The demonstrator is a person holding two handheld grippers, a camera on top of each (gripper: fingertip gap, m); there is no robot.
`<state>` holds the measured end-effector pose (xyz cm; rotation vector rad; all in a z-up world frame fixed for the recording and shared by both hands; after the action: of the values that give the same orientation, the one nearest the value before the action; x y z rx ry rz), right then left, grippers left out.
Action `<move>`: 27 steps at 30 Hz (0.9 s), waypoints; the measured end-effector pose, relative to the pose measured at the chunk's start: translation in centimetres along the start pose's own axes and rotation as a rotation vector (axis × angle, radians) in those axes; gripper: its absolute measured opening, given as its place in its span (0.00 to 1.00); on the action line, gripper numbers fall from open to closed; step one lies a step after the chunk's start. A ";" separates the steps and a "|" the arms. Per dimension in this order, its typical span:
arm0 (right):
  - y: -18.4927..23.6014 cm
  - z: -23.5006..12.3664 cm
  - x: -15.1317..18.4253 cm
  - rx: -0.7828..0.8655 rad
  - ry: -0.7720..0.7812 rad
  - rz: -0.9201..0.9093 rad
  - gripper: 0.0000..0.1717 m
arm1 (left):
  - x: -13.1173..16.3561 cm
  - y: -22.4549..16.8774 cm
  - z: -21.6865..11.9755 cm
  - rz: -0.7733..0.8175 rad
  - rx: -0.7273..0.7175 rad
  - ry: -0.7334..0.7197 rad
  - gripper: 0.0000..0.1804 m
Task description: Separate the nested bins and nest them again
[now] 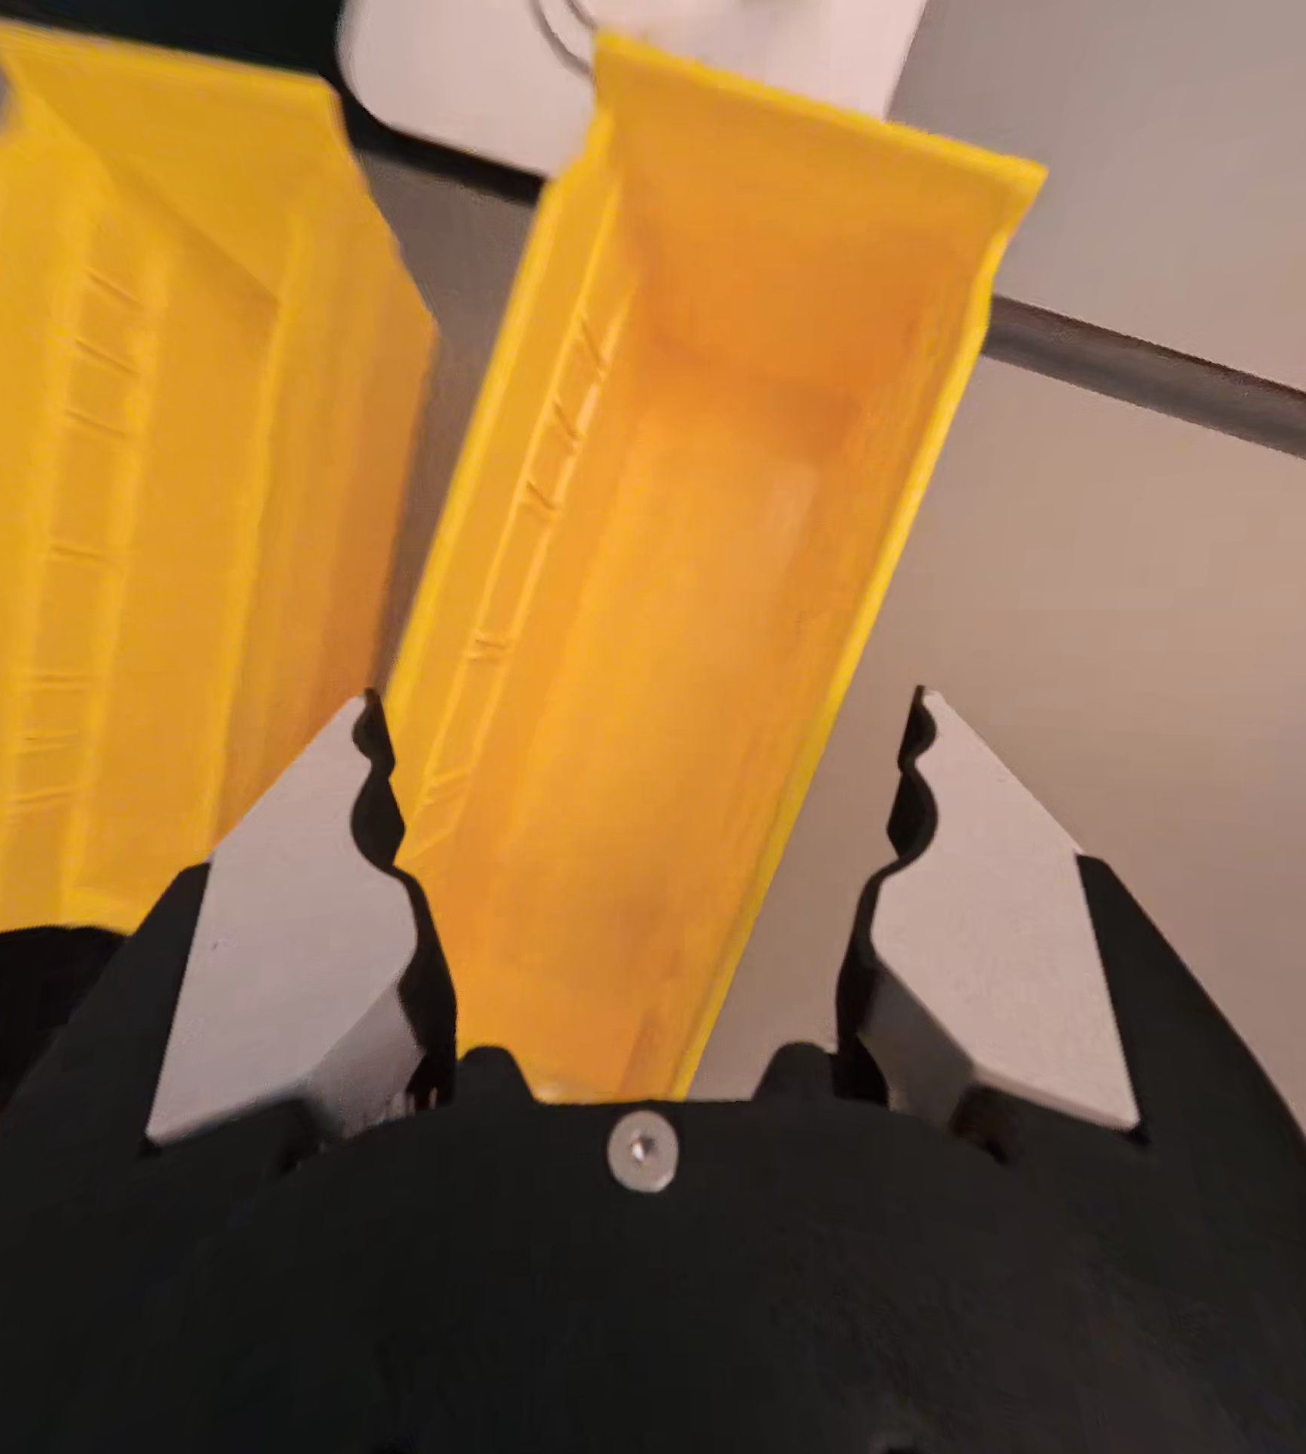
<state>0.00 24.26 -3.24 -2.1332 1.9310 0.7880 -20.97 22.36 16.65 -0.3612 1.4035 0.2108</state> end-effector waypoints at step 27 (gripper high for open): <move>0.4 2.6 2.6 0.237 0.379 0.334 0.69 | 1.7 1.5 -1.2 0.034 -0.044 0.114 0.45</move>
<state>-1.05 23.13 -6.62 -1.9501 2.4681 0.1812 -22.31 23.19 14.60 -0.3904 1.5197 0.2523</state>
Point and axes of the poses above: each gripper's, where its closed fingertips meet, z out along the fingers, x out of its underside, y = z × x across the jaws, the point moved 1 cm from there along -z, back along the fingers, and after that the axes turned 10 degrees about -x, right-handed, at the moved point
